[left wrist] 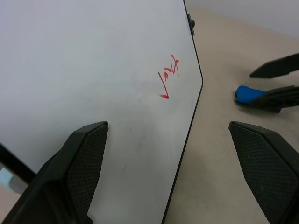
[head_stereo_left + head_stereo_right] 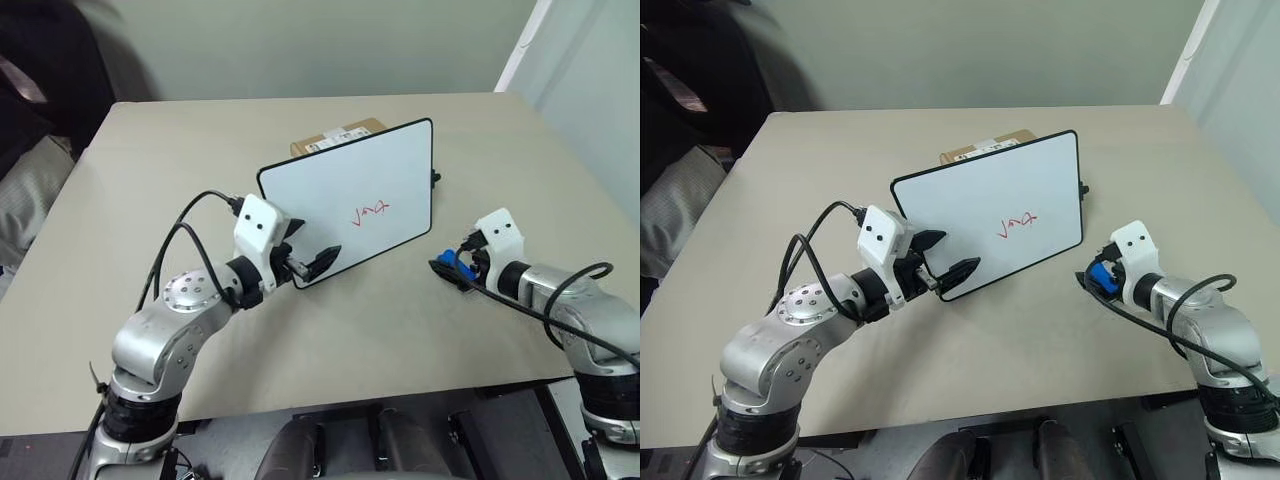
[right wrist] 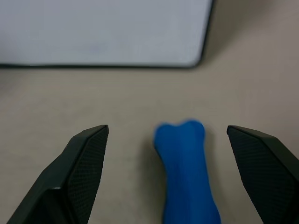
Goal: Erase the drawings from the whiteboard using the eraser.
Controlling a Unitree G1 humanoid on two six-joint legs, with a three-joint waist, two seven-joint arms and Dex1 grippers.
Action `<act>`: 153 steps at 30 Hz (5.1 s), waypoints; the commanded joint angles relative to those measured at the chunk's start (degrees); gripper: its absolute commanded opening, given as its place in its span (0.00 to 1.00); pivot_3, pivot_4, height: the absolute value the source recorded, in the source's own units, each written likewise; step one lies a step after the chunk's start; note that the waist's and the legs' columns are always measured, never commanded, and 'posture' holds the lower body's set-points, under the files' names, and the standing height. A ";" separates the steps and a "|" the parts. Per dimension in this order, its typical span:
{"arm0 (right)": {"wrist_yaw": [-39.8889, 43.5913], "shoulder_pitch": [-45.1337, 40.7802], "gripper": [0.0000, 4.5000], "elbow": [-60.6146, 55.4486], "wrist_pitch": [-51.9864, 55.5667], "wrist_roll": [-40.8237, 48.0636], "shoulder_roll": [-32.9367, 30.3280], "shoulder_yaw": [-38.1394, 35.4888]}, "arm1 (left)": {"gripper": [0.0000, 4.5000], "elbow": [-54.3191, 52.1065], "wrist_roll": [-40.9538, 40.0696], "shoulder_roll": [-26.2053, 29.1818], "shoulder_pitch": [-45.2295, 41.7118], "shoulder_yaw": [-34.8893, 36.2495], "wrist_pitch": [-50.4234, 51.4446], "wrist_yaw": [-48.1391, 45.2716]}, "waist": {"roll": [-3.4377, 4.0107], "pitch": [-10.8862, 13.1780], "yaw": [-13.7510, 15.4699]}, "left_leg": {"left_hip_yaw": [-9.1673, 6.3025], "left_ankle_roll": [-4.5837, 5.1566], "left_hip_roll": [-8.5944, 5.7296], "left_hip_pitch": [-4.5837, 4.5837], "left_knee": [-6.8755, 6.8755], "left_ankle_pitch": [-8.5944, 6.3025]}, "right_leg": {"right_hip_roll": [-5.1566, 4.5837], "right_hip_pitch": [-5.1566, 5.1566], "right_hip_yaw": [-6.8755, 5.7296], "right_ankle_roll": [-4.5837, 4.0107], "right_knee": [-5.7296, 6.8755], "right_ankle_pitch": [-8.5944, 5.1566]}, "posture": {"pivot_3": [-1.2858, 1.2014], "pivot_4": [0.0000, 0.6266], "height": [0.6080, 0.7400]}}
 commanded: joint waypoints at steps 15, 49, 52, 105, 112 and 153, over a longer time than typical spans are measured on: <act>0.37 -1.40 0.92 -0.04 8.84 -0.63 -2.21 0.19 | 1.00 -1.82 -0.13 0.22 0.50 0.99 -0.39 -0.88 | 0.00 0.00 0.21 | 0.00 0.03 0.00 -0.07 0.00 -0.01 | 0.00 -0.05 -0.03 -0.03 -0.04 -0.02 | 0.52 0.24 1.00; -2.63 -12.84 0.36 -1.59 -3.91 -2.66 12.19 3.50 | 1.00 -2.18 -0.35 0.70 1.92 1.54 -0.24 -1.37 | 0.00 0.00 0.17 | 0.00 0.10 -0.02 -0.16 0.02 0.04 | -0.04 -0.17 -0.05 -0.11 -0.04 -0.03 | 0.52 0.24 1.00; -3.01 -15.01 0.36 0.82 -5.67 -3.15 13.86 3.72 | 1.00 -2.48 -0.57 0.63 2.03 1.73 0.11 -1.02 | 0.00 0.00 0.14 | 0.00 0.07 0.00 -0.17 0.01 0.05 | -0.03 -0.20 -0.05 -0.09 0.02 -0.02 | 0.52 0.24 1.00; -0.78 -16.51 0.13 5.01 -1.30 -4.99 15.75 4.27 | 1.00 -2.64 -1.07 0.97 2.70 2.32 0.06 -1.22 | 0.00 0.00 0.09 | 0.00 0.03 0.00 -0.22 -0.01 0.07 | -0.03 -0.25 -0.09 -0.43 0.02 -0.18 | 0.52 0.24 1.00; -1.23 -18.27 0.13 4.51 -0.46 -4.64 16.76 4.43 | 1.00 -2.54 -1.27 1.05 2.84 2.34 -0.01 -1.24 | 0.00 0.00 0.09 | 0.00 0.03 0.00 -0.22 -0.01 0.07 | -0.03 -0.25 -0.10 -0.43 0.02 -0.18 | 0.52 0.24 1.00; 1.51 -19.79 0.13 10.76 8.78 -2.17 14.76 2.45 | 1.00 -3.04 -1.80 0.66 3.28 2.74 -0.10 -0.49 | 0.00 0.00 0.07 | -0.02 -0.04 0.02 -0.24 0.00 0.11 | -0.04 -0.29 -0.16 -0.54 0.09 -0.19 | 0.52 0.24 1.00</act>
